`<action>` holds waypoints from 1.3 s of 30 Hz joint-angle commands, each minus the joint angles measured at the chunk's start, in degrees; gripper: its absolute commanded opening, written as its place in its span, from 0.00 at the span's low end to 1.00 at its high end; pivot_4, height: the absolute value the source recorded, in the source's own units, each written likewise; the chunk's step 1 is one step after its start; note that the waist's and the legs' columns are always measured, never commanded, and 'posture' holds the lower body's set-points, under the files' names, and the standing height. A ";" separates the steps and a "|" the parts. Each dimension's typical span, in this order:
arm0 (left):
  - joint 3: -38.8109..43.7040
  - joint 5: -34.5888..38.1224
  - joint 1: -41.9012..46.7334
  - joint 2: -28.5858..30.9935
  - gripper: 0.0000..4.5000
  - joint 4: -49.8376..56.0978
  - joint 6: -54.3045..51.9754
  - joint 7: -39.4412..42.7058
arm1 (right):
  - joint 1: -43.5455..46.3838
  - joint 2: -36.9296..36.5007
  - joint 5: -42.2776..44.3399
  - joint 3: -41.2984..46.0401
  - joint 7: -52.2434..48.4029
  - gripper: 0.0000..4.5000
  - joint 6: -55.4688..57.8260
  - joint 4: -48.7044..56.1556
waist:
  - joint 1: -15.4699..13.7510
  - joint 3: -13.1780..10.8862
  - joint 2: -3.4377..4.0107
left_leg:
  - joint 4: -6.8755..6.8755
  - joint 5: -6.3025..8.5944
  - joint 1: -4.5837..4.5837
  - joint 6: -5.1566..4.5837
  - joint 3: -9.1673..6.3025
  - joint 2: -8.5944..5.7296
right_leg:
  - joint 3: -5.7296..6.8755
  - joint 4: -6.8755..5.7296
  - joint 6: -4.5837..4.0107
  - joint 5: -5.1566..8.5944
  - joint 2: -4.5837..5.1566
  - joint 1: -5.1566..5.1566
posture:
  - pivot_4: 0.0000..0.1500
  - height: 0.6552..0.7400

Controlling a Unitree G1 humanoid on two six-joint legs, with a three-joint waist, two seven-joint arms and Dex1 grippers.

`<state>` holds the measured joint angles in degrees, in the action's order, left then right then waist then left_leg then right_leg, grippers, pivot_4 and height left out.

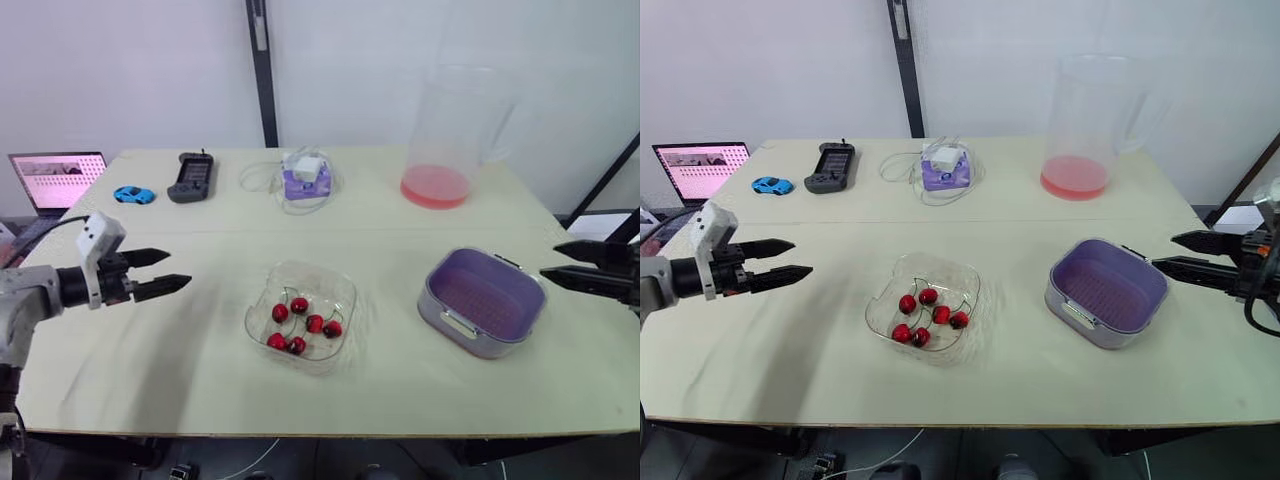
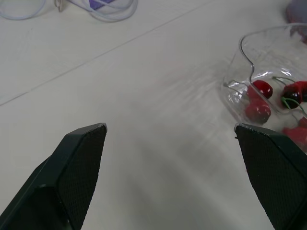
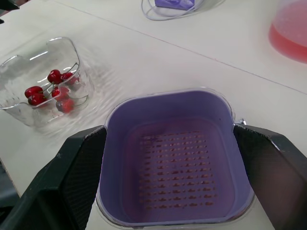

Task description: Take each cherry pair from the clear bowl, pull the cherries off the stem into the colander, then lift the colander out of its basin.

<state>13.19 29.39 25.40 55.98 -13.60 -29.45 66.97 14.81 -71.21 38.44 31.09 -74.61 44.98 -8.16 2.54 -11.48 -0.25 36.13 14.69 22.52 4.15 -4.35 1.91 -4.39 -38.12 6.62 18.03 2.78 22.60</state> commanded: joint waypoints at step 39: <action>6.92 13.57 -5.79 -5.39 1.00 22.35 -6.02 -1.20 | 49.79 28.06 -3.21 -50.86 30.80 1.00 26.99 29.20 | 0.59 0.08 -0.06 | 0.24 -0.16 0.88 0.27 -0.31 0.00 | 0.23 -0.22 -0.05 -0.05 0.03 0.78 | 1.00 0.92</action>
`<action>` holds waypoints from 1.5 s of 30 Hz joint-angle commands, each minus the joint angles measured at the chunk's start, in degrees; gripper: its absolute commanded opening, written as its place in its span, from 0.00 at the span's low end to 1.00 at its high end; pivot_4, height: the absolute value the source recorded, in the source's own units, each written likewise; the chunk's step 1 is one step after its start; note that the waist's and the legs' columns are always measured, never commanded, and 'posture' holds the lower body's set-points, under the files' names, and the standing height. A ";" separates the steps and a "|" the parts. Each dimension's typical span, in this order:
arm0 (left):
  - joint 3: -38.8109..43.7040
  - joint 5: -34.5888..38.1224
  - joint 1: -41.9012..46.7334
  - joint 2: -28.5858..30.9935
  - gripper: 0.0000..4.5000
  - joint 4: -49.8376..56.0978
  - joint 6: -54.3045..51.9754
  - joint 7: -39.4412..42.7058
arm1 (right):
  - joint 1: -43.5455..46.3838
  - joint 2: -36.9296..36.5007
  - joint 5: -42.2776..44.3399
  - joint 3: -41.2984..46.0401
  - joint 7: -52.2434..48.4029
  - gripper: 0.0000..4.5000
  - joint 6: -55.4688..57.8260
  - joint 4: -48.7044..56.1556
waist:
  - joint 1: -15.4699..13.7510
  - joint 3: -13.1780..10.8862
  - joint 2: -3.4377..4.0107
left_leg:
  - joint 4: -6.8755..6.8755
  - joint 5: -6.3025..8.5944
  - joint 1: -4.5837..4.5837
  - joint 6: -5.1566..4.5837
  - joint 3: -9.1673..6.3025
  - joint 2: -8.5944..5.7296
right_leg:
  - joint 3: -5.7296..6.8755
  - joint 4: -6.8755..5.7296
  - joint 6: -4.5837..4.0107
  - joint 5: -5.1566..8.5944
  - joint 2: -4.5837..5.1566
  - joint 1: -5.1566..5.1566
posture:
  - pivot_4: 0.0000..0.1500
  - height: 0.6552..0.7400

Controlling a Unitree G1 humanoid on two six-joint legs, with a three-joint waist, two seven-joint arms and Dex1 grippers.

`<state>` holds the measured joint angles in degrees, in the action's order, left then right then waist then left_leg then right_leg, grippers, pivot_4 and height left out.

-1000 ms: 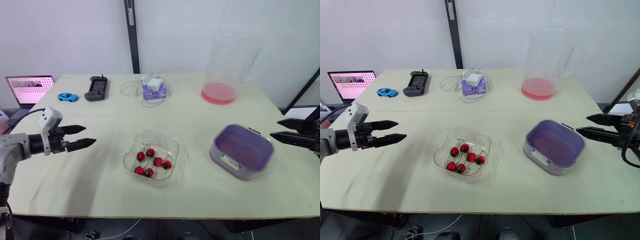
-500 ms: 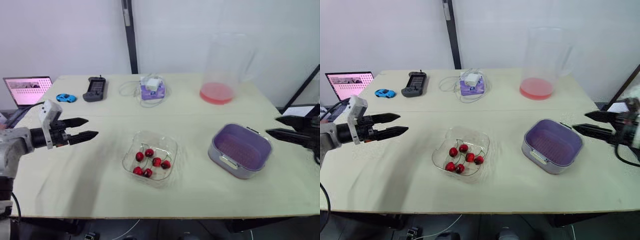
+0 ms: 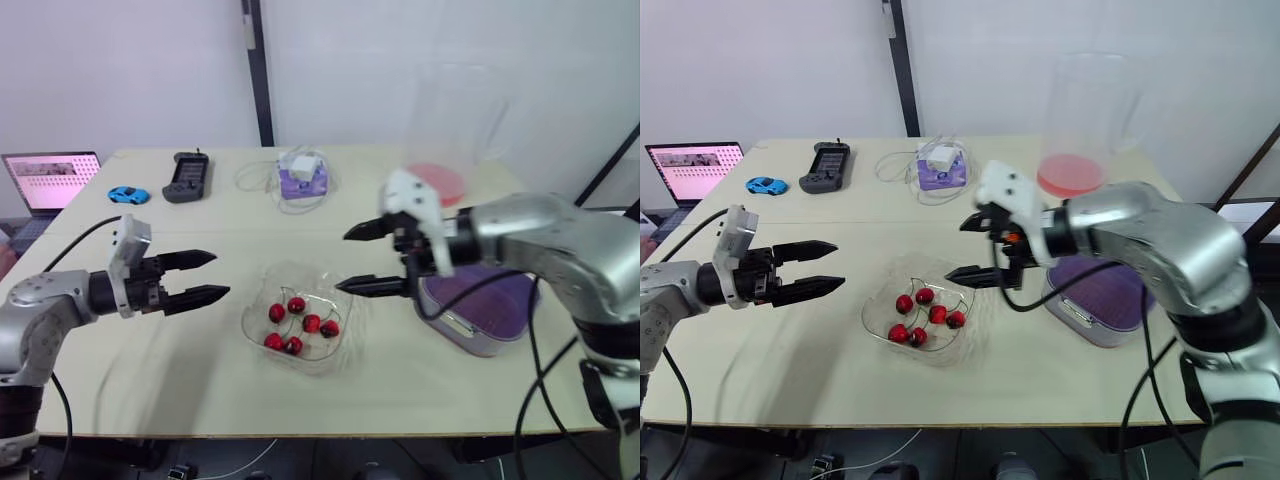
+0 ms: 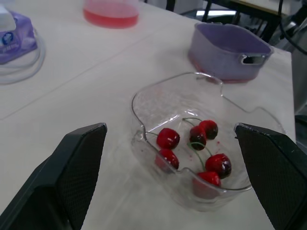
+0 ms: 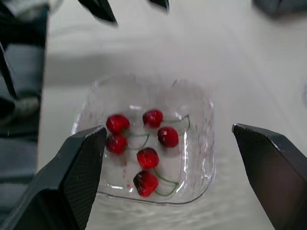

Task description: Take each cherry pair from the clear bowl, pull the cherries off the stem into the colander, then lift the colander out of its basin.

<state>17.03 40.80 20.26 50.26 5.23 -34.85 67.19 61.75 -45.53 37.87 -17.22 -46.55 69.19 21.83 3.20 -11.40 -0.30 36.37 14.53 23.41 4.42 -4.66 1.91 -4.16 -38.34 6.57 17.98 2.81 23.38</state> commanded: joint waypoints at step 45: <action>10.42 8.23 -17.41 0.13 1.00 15.32 2.07 -3.09 | 0.92 30.51 -28.97 -20.71 3.41 0.58 -7.51 -31.12 | 0.86 0.02 -0.04 | 0.11 -0.04 -0.02 0.05 -0.08 -0.01 | 0.03 -0.67 -0.04 0.02 -0.05 0.23 | 1.00 0.92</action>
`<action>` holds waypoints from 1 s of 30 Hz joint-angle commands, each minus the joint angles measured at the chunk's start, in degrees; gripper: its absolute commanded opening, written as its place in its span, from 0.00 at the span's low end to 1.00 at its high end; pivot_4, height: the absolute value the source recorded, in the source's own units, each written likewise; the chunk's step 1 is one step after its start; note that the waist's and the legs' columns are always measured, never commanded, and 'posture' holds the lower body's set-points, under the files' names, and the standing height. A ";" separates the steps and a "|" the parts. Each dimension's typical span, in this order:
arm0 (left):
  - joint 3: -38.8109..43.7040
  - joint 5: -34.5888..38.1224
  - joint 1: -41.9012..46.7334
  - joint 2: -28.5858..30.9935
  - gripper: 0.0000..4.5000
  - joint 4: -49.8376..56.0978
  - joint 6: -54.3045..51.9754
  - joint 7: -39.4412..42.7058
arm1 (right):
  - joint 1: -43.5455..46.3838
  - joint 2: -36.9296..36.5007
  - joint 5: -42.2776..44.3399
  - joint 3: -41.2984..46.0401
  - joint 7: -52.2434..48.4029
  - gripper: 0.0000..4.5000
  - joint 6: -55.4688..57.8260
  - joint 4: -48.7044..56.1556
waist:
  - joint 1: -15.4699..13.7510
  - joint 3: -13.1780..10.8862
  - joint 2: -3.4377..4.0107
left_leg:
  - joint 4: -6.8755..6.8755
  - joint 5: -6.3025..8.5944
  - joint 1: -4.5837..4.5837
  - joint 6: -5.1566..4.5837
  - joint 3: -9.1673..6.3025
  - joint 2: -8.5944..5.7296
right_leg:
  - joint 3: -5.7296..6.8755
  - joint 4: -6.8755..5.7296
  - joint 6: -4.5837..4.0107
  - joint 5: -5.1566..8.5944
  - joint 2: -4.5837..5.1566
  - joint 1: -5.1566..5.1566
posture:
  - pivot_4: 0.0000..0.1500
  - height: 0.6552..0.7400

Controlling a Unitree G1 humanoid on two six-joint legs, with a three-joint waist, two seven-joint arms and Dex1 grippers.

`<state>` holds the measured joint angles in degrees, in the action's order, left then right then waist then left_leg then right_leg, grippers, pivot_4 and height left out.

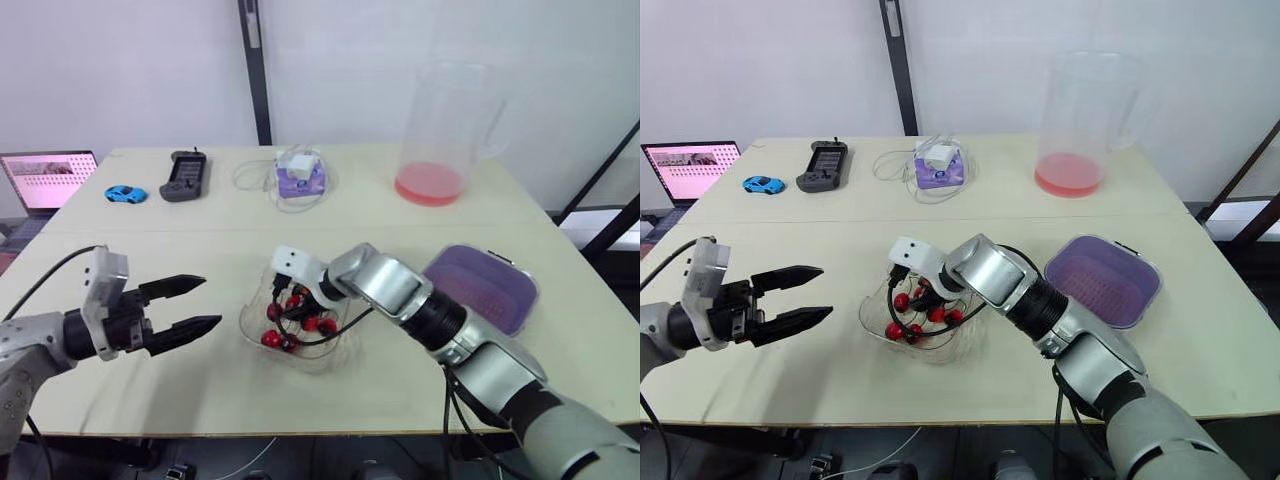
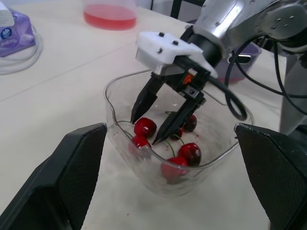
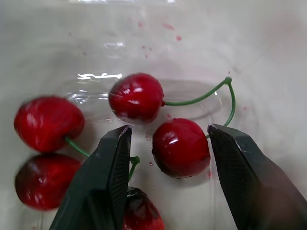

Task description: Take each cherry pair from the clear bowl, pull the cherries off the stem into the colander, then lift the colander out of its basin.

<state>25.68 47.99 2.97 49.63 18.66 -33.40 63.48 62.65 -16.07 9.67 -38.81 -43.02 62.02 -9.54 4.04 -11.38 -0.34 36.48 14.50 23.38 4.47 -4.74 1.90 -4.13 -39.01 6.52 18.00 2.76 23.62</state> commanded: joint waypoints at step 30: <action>-7.10 4.63 23.87 -6.62 1.00 -12.01 -4.62 -4.89 | -14.05 -19.08 -33.21 7.36 16.00 0.22 -63.39 23.30 | -0.84 0.07 -0.16 | 0.36 0.00 0.02 0.00 -0.06 -0.03 | 0.09 -0.02 -0.03 0.02 0.01 -0.18 | 1.00 0.92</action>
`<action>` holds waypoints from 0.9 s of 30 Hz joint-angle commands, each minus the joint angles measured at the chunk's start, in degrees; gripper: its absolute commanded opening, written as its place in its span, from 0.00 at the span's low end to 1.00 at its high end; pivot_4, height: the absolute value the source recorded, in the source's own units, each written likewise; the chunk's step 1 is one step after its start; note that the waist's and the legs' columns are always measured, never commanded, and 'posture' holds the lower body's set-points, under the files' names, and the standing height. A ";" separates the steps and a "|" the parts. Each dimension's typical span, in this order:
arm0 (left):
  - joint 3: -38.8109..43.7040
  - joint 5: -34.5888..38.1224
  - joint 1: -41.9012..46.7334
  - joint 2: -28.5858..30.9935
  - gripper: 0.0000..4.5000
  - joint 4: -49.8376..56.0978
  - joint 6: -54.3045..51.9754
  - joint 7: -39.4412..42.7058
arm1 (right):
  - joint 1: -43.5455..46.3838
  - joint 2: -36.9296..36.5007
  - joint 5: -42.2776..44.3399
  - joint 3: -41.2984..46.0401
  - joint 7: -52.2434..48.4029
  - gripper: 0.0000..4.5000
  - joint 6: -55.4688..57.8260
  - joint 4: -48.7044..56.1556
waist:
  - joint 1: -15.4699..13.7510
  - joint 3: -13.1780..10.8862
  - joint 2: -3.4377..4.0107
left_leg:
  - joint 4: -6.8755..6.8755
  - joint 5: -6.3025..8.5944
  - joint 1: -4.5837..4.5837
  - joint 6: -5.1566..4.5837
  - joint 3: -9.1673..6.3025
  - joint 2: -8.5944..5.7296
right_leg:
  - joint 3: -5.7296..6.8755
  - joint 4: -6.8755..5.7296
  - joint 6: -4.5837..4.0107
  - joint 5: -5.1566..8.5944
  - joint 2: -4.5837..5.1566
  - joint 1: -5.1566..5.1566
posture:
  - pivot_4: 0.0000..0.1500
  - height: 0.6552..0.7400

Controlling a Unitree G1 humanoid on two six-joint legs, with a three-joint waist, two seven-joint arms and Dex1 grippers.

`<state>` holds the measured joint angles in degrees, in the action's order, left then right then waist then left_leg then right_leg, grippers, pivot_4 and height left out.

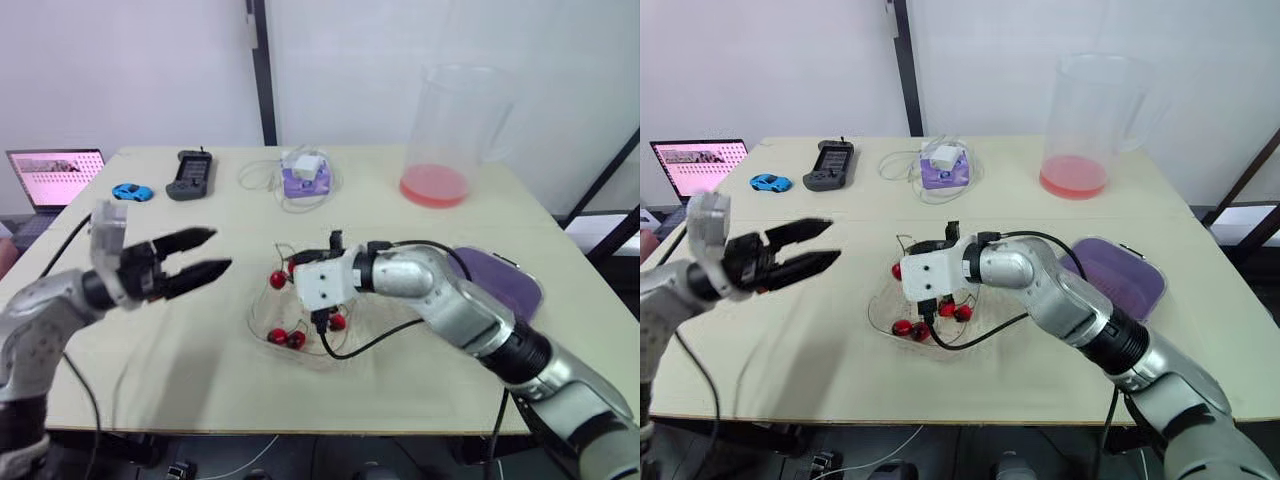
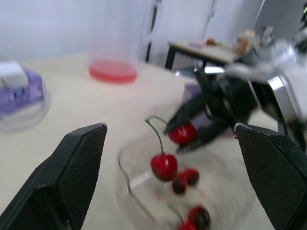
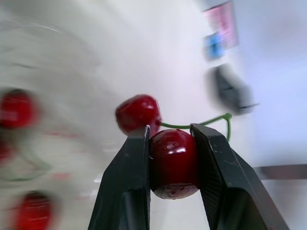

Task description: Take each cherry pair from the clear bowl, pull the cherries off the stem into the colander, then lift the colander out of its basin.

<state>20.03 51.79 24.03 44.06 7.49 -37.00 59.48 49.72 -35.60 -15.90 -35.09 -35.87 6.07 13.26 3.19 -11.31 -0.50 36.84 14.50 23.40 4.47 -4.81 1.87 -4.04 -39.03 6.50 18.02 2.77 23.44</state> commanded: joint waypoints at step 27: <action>-7.52 2.31 19.98 -17.32 0.70 -2.90 -8.19 -18.09 | -8.74 11.85 -26.25 10.21 16.18 0.21 -10.76 1.44 | 0.55 0.02 -0.04 | 0.10 -0.06 -0.02 0.11 -0.06 -0.01 | -0.01 -0.12 0.00 0.00 -0.03 -0.04 | 1.00 0.92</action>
<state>11.97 53.18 42.62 26.80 3.39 -45.02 41.51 40.90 -24.48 -41.91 -26.47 -19.72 -4.19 12.48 3.74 -11.29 -0.54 36.94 14.44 23.39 4.57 -4.87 1.86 -4.05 -39.14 6.49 18.02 2.74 23.39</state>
